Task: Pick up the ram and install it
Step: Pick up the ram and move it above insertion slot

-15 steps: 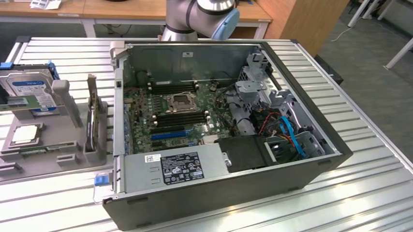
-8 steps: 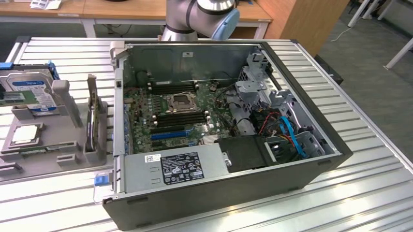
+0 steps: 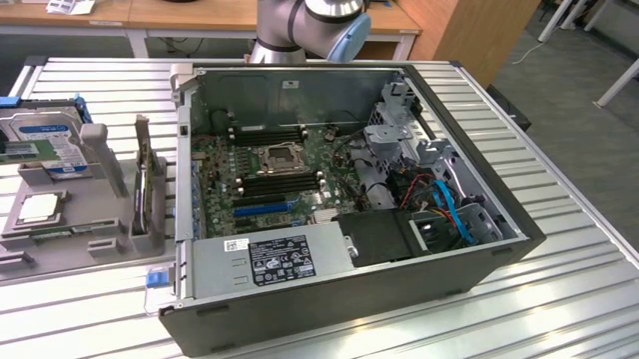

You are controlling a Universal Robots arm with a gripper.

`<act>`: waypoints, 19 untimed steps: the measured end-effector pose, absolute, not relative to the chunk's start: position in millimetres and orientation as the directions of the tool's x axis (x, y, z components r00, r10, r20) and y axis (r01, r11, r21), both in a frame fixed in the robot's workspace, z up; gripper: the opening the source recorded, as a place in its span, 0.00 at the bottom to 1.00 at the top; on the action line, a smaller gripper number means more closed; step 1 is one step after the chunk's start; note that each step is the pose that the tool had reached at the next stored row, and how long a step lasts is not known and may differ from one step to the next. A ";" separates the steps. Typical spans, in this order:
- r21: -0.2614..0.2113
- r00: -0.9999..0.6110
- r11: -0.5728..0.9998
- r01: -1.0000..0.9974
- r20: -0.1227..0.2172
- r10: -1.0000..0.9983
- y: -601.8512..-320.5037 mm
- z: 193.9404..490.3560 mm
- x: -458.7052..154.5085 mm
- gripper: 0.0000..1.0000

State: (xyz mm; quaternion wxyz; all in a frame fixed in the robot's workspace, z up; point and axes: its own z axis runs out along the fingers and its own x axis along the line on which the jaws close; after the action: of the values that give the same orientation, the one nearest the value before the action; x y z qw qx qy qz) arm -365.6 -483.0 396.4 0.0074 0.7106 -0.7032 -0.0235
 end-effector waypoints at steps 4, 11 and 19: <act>0.043 0.010 -0.011 -0.999 -0.023 -1.000 -483.0 396.3 -361.3 0.11; 0.043 0.010 -0.011 -0.999 -0.023 -1.000 -483.0 396.3 -343.8 0.11; 0.044 0.010 -0.011 -0.999 -0.023 -1.000 -483.1 396.3 -321.0 0.11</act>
State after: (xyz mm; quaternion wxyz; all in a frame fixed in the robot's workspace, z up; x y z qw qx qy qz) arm -321.0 -483.1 396.3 0.0075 0.7106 -0.7032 -0.0236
